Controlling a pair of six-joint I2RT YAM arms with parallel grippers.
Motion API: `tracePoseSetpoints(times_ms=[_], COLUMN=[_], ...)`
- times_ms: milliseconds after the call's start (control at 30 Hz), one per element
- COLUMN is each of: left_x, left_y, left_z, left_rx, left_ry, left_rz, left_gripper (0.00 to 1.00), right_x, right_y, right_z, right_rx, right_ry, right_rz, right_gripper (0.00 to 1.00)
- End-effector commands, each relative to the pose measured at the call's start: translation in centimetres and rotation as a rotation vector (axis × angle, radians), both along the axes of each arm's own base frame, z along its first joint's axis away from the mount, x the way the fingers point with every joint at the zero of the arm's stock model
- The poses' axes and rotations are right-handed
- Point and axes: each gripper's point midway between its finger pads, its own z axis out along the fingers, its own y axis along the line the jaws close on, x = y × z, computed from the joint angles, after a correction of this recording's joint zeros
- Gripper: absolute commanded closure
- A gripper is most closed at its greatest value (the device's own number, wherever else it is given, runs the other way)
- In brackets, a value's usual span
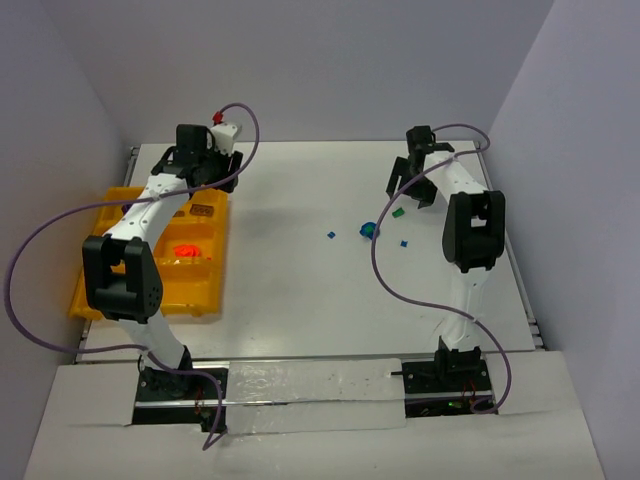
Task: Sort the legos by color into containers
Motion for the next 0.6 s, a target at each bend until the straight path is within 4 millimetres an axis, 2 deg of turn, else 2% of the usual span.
tracePoseSetpoints(times_ms=[0, 133, 300, 433, 567], left_x=[0.9, 0.9, 0.9, 0.8, 0.8], left_y=[0.1, 0.2, 0.3, 0.4, 0.6], left_z=[2.0, 1.9, 1.7, 1.5, 1.4], left_rx=[-0.001, 0.004, 0.008, 0.017, 0.032], left_ry=[-0.034, -0.026, -0.017, -0.013, -0.015], left_rz=[0.019, 0.027, 0.034, 0.033, 0.031], left_gripper=[0.34, 0.35, 0.34, 0.34, 0.35], right_x=[-0.6, -1.4, -1.5, -2.0, -3.1], right_y=[-0.6, -0.8, -0.8, -1.1, -1.3], right_z=[-1.9, -2.9, -3.5, -3.9, -4.1], right_rx=[-0.022, -0.027, -0.029, -0.042, -0.047], right_ry=[0.052, 0.087, 0.098, 0.114, 0.134], right_rz=[-0.034, -0.045, -0.042, -0.043, -0.045], right_gripper=[0.15, 0.16, 0.17, 0.21, 0.32])
